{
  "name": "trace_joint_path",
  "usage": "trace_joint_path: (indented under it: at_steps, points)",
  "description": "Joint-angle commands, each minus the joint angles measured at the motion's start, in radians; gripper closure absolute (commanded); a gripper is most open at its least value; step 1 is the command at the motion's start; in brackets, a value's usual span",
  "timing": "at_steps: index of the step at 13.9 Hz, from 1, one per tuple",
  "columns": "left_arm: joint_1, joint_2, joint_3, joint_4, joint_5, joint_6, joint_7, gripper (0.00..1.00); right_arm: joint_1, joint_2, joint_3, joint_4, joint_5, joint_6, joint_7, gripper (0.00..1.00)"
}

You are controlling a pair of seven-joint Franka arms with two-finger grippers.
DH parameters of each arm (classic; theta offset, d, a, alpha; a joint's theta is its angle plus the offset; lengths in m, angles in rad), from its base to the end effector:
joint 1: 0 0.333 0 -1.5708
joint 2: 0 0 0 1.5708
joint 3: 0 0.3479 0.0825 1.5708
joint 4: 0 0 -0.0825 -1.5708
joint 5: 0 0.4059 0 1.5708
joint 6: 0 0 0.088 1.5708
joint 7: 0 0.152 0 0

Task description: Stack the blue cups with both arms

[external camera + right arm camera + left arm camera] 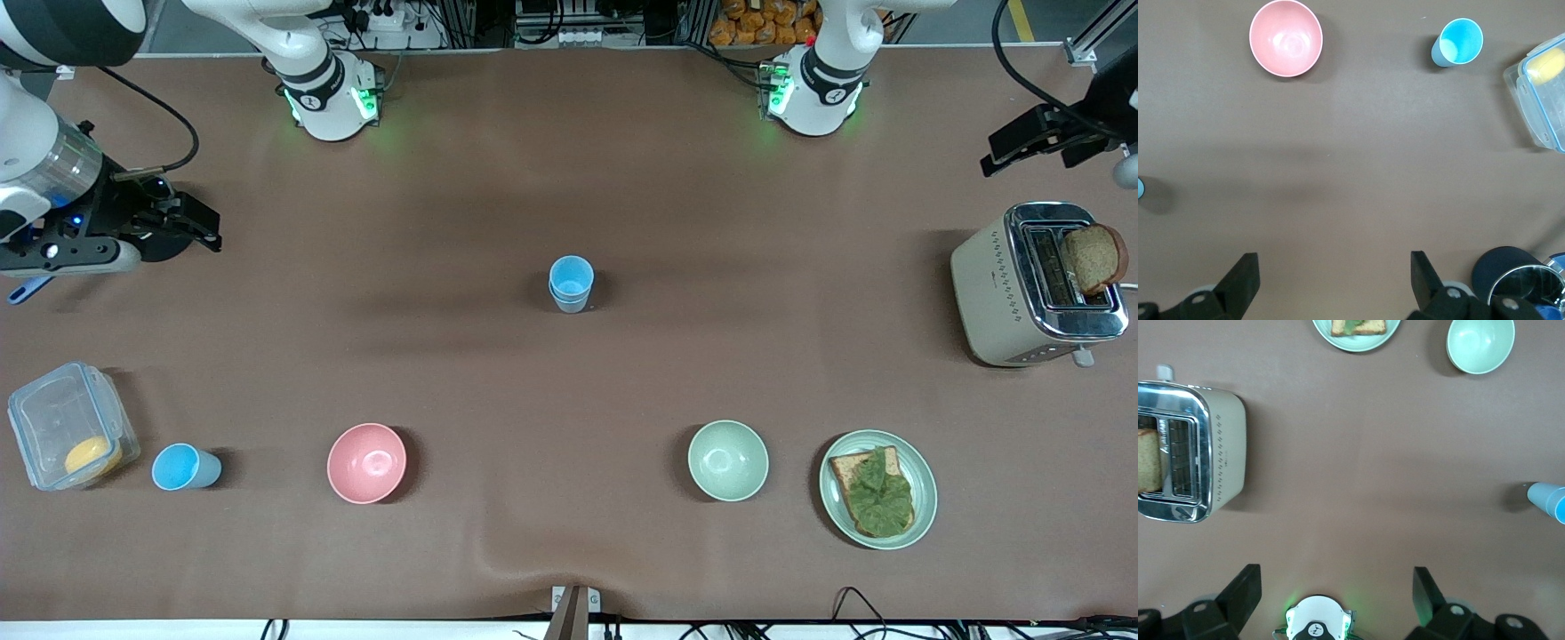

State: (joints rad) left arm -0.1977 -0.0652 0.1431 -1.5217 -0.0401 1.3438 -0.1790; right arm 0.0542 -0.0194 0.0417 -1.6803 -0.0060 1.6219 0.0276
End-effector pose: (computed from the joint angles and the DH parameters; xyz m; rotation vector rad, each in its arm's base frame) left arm 0.5230 -0.0325 0.6527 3.0956 0.1809 -0.1836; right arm 0.5669 0.0538 0.5728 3.1300 0.1076 -0.0603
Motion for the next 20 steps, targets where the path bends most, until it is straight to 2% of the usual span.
trace_joint_path:
  at_steps: [1, 6, 8, 10, 12, 14, 20]
  points:
    - [-0.019, 0.010, 0.009, -0.011, -0.017, 0.000, -0.020, 0.00, -0.014, -0.005, 0.014, 0.005, -0.019, -0.011, -0.005, 0.00]
    - [-0.028, 0.031, -0.020, -0.012, -0.015, 0.063, -0.043, 0.00, -0.014, -0.005, 0.014, 0.005, -0.017, -0.011, -0.005, 0.00]
    - [-0.037, 0.068, -0.060, -0.015, 0.015, 0.081, -0.106, 0.00, -0.014, -0.005, 0.014, 0.005, -0.017, -0.011, -0.005, 0.00]
    - [-0.025, 0.062, -0.079, -0.025, 0.052, 0.119, -0.117, 0.00, -0.016, -0.005, 0.014, 0.004, -0.017, -0.011, -0.003, 0.00]
    - [-0.008, 0.070, -0.076, -0.025, 0.059, 0.150, -0.061, 0.00, -0.016, -0.005, 0.014, 0.005, -0.017, -0.011, -0.005, 0.00]
    - [0.050, 0.071, -0.074, -0.022, 0.048, 0.159, 0.137, 0.00, -0.016, -0.005, 0.014, 0.005, -0.017, -0.011, -0.005, 0.00]
    - [0.052, 0.082, -0.074, -0.015, 0.049, 0.160, 0.176, 0.00, -0.016, -0.005, 0.014, 0.005, -0.017, -0.011, -0.002, 0.00]
